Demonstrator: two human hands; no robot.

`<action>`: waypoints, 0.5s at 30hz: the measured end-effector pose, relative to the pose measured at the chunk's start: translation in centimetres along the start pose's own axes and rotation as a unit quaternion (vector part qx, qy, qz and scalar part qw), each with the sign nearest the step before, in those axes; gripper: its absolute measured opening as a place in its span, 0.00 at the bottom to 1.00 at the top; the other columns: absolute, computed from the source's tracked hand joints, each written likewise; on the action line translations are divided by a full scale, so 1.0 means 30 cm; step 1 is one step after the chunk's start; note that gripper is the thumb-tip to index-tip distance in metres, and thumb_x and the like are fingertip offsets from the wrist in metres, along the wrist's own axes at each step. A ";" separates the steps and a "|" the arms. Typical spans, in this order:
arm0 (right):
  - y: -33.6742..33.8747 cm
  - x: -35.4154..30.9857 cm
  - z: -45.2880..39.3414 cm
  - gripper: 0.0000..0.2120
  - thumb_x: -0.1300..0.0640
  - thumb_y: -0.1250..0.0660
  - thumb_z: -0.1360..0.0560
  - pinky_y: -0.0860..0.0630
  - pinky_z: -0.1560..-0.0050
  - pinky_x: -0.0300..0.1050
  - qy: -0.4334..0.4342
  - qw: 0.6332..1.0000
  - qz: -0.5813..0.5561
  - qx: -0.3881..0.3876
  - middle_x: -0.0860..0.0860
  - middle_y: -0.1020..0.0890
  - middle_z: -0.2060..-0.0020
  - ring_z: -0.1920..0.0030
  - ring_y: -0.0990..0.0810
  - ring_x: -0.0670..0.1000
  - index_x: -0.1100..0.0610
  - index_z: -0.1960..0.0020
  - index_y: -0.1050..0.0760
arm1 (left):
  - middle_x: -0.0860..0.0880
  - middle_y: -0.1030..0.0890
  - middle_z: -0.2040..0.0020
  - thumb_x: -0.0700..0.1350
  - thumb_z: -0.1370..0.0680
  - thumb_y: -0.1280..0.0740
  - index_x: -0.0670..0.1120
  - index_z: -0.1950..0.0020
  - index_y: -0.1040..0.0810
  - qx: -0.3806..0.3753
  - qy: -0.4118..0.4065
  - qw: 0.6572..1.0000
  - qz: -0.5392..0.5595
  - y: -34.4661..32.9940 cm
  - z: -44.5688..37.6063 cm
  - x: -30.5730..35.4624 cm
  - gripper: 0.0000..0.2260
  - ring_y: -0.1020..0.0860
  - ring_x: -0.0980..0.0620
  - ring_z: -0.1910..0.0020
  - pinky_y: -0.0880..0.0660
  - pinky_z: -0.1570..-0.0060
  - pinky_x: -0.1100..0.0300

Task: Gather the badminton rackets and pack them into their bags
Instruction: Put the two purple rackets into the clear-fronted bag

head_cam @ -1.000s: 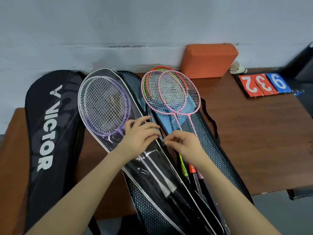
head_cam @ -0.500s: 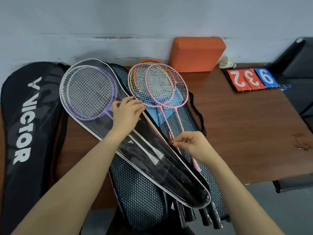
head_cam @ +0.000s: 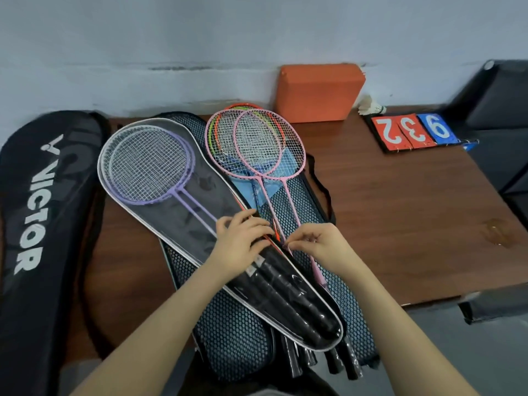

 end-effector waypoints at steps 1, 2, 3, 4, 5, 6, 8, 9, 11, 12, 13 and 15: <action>-0.004 0.005 0.005 0.03 0.65 0.29 0.29 0.29 0.59 0.28 0.003 1.000 0.004 -0.003 0.49 0.16 0.62 0.63 0.22 0.39 0.59 0.58 0.17 | 0.60 0.24 0.40 0.55 0.23 0.37 0.57 0.45 0.21 0.013 -0.003 1.000 0.007 0.006 -0.001 -0.007 0.10 0.37 0.53 0.31 0.52 0.45 0.57; -0.006 0.016 0.013 0.03 0.64 0.29 0.29 0.29 0.59 0.28 0.001 1.000 0.006 -0.004 0.50 0.16 0.62 0.63 0.22 0.39 0.59 0.58 0.17 | 0.61 0.23 0.43 0.57 0.24 0.38 0.57 0.48 0.20 0.015 -0.005 1.000 0.012 0.006 -0.004 -0.018 0.11 0.35 0.53 0.33 0.52 0.46 0.59; -0.004 0.026 0.022 0.03 0.64 0.29 0.29 0.29 0.59 0.28 -0.002 1.000 0.007 -0.003 0.51 0.16 0.62 0.63 0.21 0.40 0.59 0.57 0.17 | 0.61 0.22 0.45 0.60 0.26 0.41 0.57 0.50 0.19 0.021 -0.009 1.000 0.017 0.009 -0.008 -0.024 0.14 0.33 0.52 0.34 0.52 0.47 0.60; 0.002 0.037 0.031 0.03 0.63 0.29 0.29 0.29 0.60 0.29 -0.007 1.000 0.007 0.001 0.50 0.16 0.62 0.63 0.20 0.43 0.58 0.58 0.17 | 0.62 0.21 0.47 0.62 0.26 0.44 0.57 0.52 0.18 0.028 -0.011 0.999 0.025 0.011 -0.011 -0.029 0.17 0.32 0.53 0.36 0.52 0.48 0.60; 0.014 0.050 0.041 0.03 0.63 0.29 0.29 0.28 0.61 0.30 -0.012 1.000 0.006 0.006 0.50 0.16 0.63 0.64 0.20 0.46 0.57 0.58 0.17 | 0.63 0.22 0.48 0.62 0.27 0.44 0.57 0.52 0.18 0.033 -0.007 0.999 0.034 0.014 -0.016 -0.034 0.18 0.32 0.53 0.36 0.52 0.48 0.61; 0.030 0.064 0.053 0.04 0.63 0.29 0.29 0.29 0.62 0.31 -0.016 1.000 0.001 0.012 0.50 0.16 0.64 0.65 0.20 0.46 0.56 0.59 0.17 | 0.63 0.22 0.49 0.61 0.26 0.43 0.57 0.52 0.18 0.039 0.005 0.998 0.044 0.017 -0.023 -0.041 0.17 0.32 0.53 0.36 0.52 0.48 0.61; 0.071 0.092 0.086 0.04 0.64 0.28 0.29 0.28 0.62 0.31 -0.020 0.999 -0.007 0.024 0.50 0.16 0.65 0.66 0.21 0.44 0.56 0.59 0.17 | 0.62 0.22 0.49 0.56 0.25 0.38 0.55 0.52 0.18 0.065 0.035 0.995 0.065 0.027 -0.041 -0.066 0.11 0.33 0.53 0.35 0.51 0.47 0.60; 0.094 0.107 0.105 0.04 0.64 0.28 0.30 0.27 0.61 0.33 -0.022 0.999 -0.010 0.033 0.50 0.16 0.65 0.65 0.20 0.45 0.56 0.60 0.17 | 0.60 0.21 0.48 0.54 0.24 0.36 0.54 0.52 0.18 0.076 0.053 0.993 0.072 0.031 -0.053 -0.081 0.09 0.34 0.53 0.34 0.51 0.46 0.59; 0.141 0.151 0.146 0.05 0.64 0.28 0.30 0.23 0.58 0.37 -0.037 0.998 -0.016 0.056 0.49 0.16 0.64 0.61 0.18 0.47 0.56 0.59 0.17 | 0.58 0.21 0.45 0.50 0.24 0.35 0.53 0.51 0.18 0.085 0.089 0.989 0.077 0.031 -0.081 -0.112 0.07 0.35 0.53 0.32 0.50 0.42 0.56; 0.161 0.174 0.164 0.05 0.65 0.29 0.30 0.23 0.57 0.37 -0.047 0.996 -0.017 0.070 0.49 0.16 0.64 0.61 0.18 0.48 0.56 0.59 0.17 | 0.57 0.21 0.45 0.50 0.24 0.35 0.52 0.50 0.18 0.088 0.104 0.988 0.078 0.028 -0.094 -0.126 0.07 0.36 0.53 0.32 0.50 0.41 0.54; 0.178 0.196 0.180 0.05 0.65 0.29 0.30 0.24 0.57 0.35 -0.057 0.995 -0.014 0.084 0.49 0.16 0.64 0.61 0.19 0.46 0.57 0.59 0.17 | 0.57 0.21 0.44 0.50 0.24 0.35 0.52 0.50 0.18 0.094 0.115 0.986 0.076 0.026 -0.106 -0.135 0.07 0.36 0.52 0.32 0.50 0.40 0.54; 0.199 0.237 0.209 0.05 0.66 0.29 0.29 0.28 0.61 0.30 -0.073 0.992 0.005 0.105 0.49 0.17 0.65 0.65 0.22 0.40 0.57 0.60 0.18 | 0.56 0.21 0.44 0.51 0.23 0.35 0.51 0.50 0.18 0.108 0.129 0.983 0.069 0.028 -0.126 -0.142 0.08 0.36 0.52 0.32 0.50 0.40 0.54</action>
Point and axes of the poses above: each hand's wrist, its own z-axis away from the middle knuckle, its own y-axis out of the back of the hand, x = y × z, the point moved 10 cm from there along -z, towards the middle knuckle
